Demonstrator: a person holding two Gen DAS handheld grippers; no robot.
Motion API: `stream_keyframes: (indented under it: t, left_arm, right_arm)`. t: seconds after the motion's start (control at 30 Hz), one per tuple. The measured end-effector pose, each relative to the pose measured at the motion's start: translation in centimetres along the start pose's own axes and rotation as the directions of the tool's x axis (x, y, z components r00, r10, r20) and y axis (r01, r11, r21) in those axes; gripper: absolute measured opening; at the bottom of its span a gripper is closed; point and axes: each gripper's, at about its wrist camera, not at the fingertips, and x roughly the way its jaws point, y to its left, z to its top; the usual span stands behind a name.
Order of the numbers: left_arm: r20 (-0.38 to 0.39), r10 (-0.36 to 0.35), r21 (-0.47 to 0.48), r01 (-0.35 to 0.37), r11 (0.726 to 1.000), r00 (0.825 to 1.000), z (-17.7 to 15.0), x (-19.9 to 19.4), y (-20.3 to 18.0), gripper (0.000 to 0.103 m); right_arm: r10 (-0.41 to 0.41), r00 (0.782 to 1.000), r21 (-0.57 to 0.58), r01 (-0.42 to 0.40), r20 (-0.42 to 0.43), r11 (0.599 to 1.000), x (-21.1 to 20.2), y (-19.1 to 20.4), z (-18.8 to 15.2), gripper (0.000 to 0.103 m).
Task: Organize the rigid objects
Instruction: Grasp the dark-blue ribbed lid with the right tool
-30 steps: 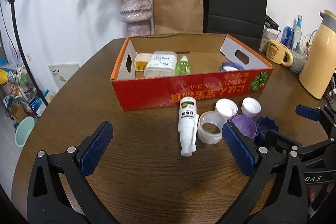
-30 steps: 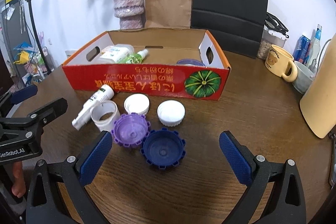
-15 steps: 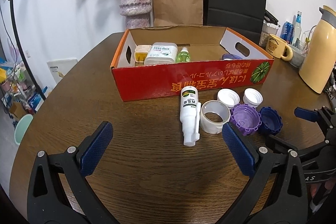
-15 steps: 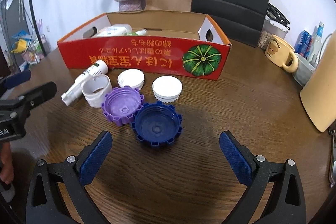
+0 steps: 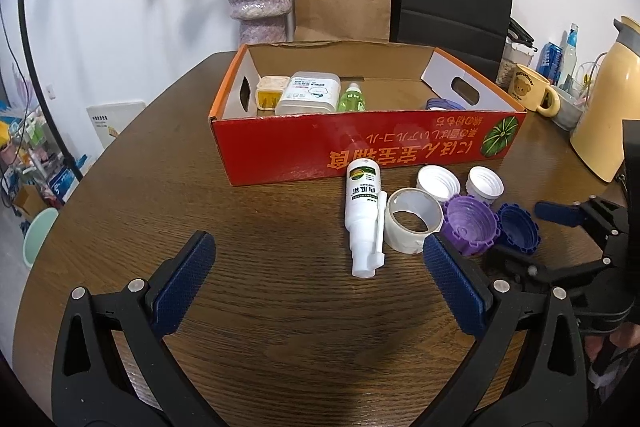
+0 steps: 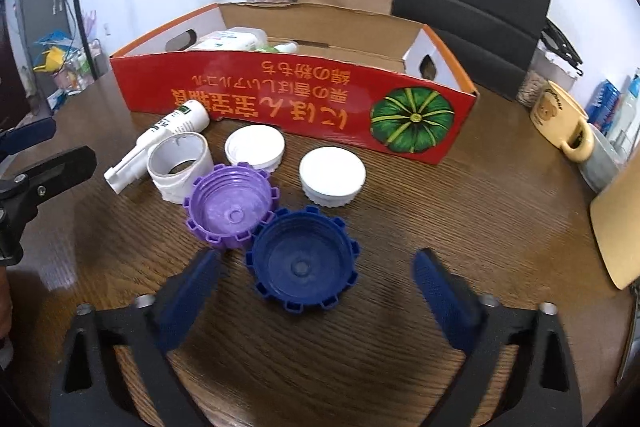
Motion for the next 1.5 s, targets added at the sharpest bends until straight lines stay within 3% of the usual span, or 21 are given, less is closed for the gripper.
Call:
stream_keyframes:
  t: [0.03, 0.1, 0.7, 0.93, 1.5]
  left_arm:
    - [-0.001, -0.004, -0.001, 0.004, 1.000, 1.000, 0.0, 0.0, 0.0, 0.103]
    - [-0.002, -0.007, -0.003, 0.007, 1.000, 1.000, 0.0, 0.0, 0.1, 0.103]
    - [-0.035, 0.027, -0.031, -0.028, 0.999, 0.999, 0.3, 1.0, 0.9, 0.103]
    - [-0.086, 0.049, -0.045, -0.053, 0.998, 0.995, 0.7, 2.6, 1.6, 0.103]
    - [-0.115, 0.080, 0.046, -0.075, 0.996, 0.990, 1.2, 5.1, 0.3, 0.102]
  right_arm:
    - [0.006, 1.000, 0.005, -0.006, -0.005, 1.000, 0.1, -0.1, 0.0, 0.072]
    - [0.014, 1.000, 0.017, -0.014, -0.008, 1.000, 0.2, -0.3, 0.0, 0.060]
    - [-0.050, 0.993, 0.042, 0.046, 0.103, 0.998, -2.1, -0.4, -0.1, 0.060]
    - [-0.069, 0.990, 0.054, 0.063, 0.127, 0.997, -2.5, -0.6, -0.2, 0.060]
    - [-0.063, 0.988, 0.072, 0.053, 0.142, 0.996, -2.8, -0.7, -0.3, 0.060]
